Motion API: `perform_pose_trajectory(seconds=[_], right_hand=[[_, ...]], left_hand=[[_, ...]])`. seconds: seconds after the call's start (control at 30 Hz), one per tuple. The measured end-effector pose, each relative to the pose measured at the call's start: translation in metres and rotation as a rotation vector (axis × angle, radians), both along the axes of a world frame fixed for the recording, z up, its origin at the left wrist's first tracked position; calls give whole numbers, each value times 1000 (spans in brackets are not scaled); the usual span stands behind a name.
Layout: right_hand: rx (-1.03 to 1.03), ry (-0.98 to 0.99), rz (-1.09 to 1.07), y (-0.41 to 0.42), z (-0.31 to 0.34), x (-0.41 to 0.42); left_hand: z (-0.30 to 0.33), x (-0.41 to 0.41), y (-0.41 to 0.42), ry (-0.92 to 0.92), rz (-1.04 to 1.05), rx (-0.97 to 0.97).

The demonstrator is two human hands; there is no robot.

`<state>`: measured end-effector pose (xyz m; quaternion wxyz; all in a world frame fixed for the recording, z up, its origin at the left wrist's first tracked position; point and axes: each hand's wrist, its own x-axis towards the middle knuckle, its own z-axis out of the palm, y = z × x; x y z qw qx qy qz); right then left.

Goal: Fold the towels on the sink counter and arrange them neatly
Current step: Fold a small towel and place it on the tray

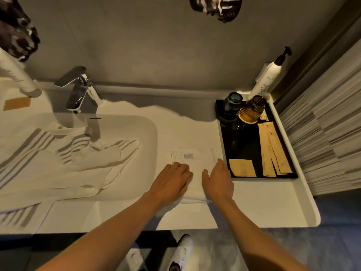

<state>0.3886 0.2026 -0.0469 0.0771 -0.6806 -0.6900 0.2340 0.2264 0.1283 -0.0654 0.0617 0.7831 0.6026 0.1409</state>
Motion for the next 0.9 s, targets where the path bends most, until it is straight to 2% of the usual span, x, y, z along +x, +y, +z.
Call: perform_pose_trajectory(seconds=[0.1, 0.17, 0.2, 0.3, 0.33, 0.37, 0.4, 0.47, 0.53, 0.6, 0.67, 0.73, 0.83, 0.9], right_hand=[[-257, 134, -209, 11, 11, -8], [-318, 240, -259, 18, 23, -11], [-289, 231, -231, 20, 31, -13], [-60, 26, -3, 10, 54, -31], [-8, -19, 93, 1, 57, -41], [14, -54, 195, -8, 56, -51], [-2, -83, 292, -18, 52, -59], [-76, -124, 443, -34, 42, -66], [-88, -98, 494, -35, 36, -60], [-3, -96, 507, -27, 32, -48], [210, -196, 575, -19, 23, -36], [263, -252, 610, -23, 4, -26], [124, -281, 630, -43, -22, -18], [107, -304, 594, -46, -33, -19]], left_hand=[[-11, 4, -10, -42, -31, -85], [-14, 7, -10, -225, 74, -190], [-10, 11, -6, -415, 185, -278], [17, 19, 19, -1380, 692, -577], [24, 15, 26, -1558, 797, -619], [27, 9, 33, -1598, 852, -647], [28, 3, 37, -1550, 868, -673], [28, -6, 41, -1279, 853, -700], [23, -12, 44, -1004, 846, -670], [22, -16, 45, -722, 775, -606], [17, -19, 43, -542, 742, -593], [7, -20, 38, -538, 817, -606], [1, -19, 37, -591, 923, -577], [1, -17, 41, -638, 972, -570]])
